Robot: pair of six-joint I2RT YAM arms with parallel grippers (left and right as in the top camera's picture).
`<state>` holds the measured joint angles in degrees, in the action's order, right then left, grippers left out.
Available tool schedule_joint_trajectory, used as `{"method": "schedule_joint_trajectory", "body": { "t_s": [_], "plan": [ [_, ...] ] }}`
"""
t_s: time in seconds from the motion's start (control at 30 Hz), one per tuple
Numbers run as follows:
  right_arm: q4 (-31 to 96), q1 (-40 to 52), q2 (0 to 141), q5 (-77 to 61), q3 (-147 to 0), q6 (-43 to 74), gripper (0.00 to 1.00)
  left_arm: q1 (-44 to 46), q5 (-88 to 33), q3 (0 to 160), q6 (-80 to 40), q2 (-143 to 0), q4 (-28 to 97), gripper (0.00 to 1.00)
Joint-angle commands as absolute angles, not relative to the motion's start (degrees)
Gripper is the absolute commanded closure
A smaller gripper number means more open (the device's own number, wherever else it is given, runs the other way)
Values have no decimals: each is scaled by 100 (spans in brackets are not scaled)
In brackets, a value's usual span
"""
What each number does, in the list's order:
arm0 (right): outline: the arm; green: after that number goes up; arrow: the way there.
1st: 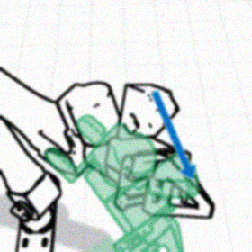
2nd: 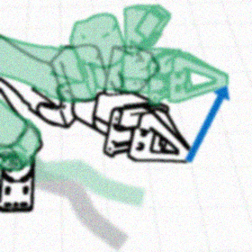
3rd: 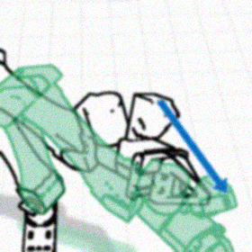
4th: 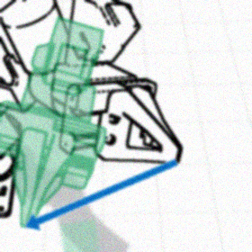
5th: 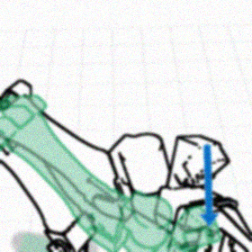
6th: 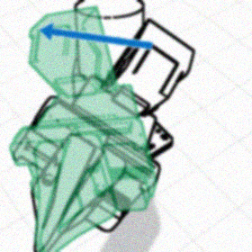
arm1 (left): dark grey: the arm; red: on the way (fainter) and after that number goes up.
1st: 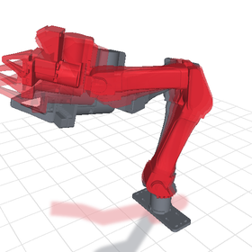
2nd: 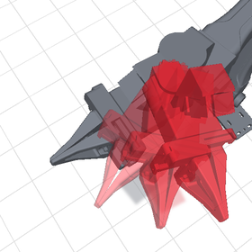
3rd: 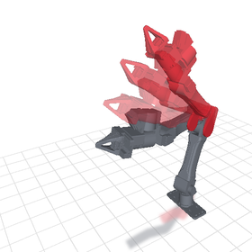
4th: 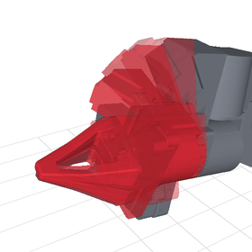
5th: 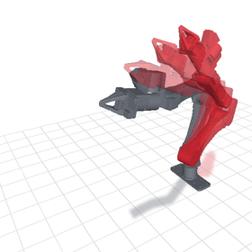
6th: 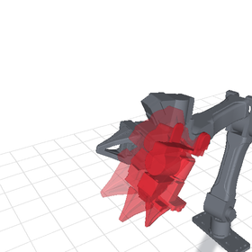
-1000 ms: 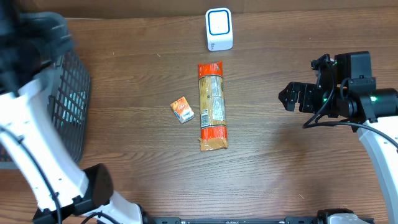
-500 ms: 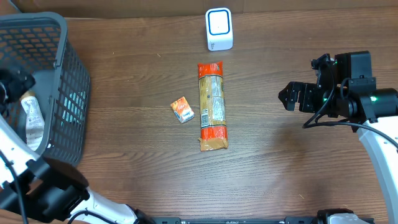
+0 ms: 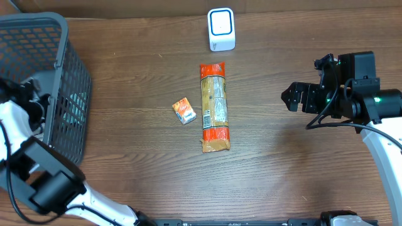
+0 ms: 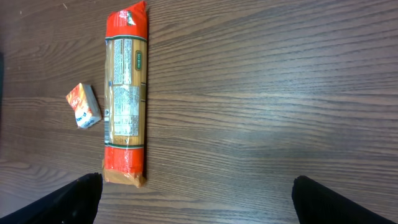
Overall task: Scan the item barcode
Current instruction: 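Grasp the light green wipes pack in the basket with the left gripper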
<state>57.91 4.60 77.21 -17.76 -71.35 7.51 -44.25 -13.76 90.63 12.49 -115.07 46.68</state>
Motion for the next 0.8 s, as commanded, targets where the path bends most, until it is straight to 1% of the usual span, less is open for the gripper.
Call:
{"method": "schedule_joint_trajectory", "body": {
  "t_s": [0.0, 0.03, 0.1, 0.13, 0.17, 0.27, 0.37, 0.47, 0.63, 0.7, 0.77],
  "plan": [
    [5763, 486, 7697, -1767, -7260, 746, 0, -4270, -1492, 8982, 1459, -11948, 4646, 17],
    [5765, 486, 7697, -1767, -7260, 746, 0, -4237, -1492, 8982, 1459, -12042, 4646, 19],
    [5776, 486, 7697, -1767, -7260, 749, 0, -4174, -1468, 8982, 1457, -12206, 4644, 29],
    [5780, 486, 7697, -1767, -7260, 746, 0, -4134, -1459, 8982, 1457, -12291, 4646, 46],
    [5782, 486, 7697, -1767, -7260, 749, 0, -4123, -1457, 8982, 1457, -12317, 4646, 52],
    [5780, 486, 7697, -1769, -7260, 749, 0, -4084, -1439, 8982, 1358, -12363, 4657, 95],
    [5778, 486, 7697, -1769, -7260, 749, 0, -4088, -1393, 9105, 1105, -12311, 4786, 96],
    [5776, 486, 7697, -1767, -7260, 749, 0, -4123, -1164, 9542, 799, -12184, 5183, 96],
    [5776, 486, 7697, -1767, -7260, 746, 0, -4132, -1037, 11168, 228, -11725, 6381, 96],
    [5776, 486, 7697, -1767, -7260, 746, 0, -4084, -1120, 11885, -62, -11434, 6879, 96],
    [5776, 486, 7697, -1767, -7260, 749, 0, -3953, -1343, 12438, -93, -11100, 7253, 96]
  ]
}}
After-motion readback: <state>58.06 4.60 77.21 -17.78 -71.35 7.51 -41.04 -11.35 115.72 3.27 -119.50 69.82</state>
